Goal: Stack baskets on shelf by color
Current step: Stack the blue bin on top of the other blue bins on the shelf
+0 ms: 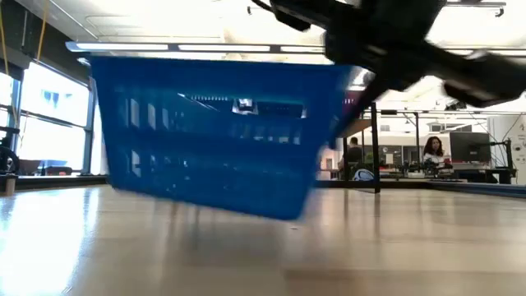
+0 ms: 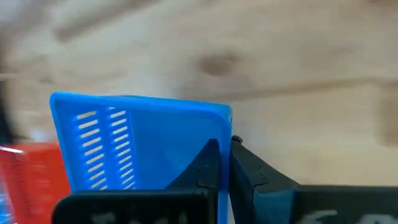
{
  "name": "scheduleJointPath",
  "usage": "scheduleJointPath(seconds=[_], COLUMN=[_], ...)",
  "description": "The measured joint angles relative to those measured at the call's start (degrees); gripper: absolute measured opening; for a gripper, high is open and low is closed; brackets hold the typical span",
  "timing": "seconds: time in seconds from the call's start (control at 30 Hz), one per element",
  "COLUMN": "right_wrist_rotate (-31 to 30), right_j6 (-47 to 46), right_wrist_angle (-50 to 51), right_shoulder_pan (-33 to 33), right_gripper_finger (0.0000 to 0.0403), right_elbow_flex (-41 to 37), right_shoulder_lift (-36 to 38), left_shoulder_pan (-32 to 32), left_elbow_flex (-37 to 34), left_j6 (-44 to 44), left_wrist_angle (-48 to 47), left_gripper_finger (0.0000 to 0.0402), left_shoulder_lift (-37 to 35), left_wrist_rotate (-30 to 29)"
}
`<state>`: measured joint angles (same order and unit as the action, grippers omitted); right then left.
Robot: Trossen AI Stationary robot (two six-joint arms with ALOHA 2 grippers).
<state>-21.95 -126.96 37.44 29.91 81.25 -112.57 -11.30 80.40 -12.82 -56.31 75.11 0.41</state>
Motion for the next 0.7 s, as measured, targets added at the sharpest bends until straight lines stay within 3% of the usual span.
scheduleJointPath(seconds=[0.23, 0.7], right_wrist_rotate=[-4.6, -4.9], right_j6=[4.9, 20.7], right_wrist_angle=[-5.6, 0.7], right_shoulder_pan=[-2.7, -10.4], right_gripper_finger=[0.0002, 0.0001], right_elbow_flex=[0.2, 9.8], right_shoulder_lift=[0.0, 0.0], left_shoulder_pan=[-1.6, -5.5], left_elbow_flex=[0.0, 0.0], left_j6=[2.7, 5.0], left_wrist_angle=[0.0, -1.8], left_gripper_finger=[0.0156, 0.0156], left_shoulder_lift=[0.0, 4.3], left_wrist_rotate=[-0.1, -6.4])
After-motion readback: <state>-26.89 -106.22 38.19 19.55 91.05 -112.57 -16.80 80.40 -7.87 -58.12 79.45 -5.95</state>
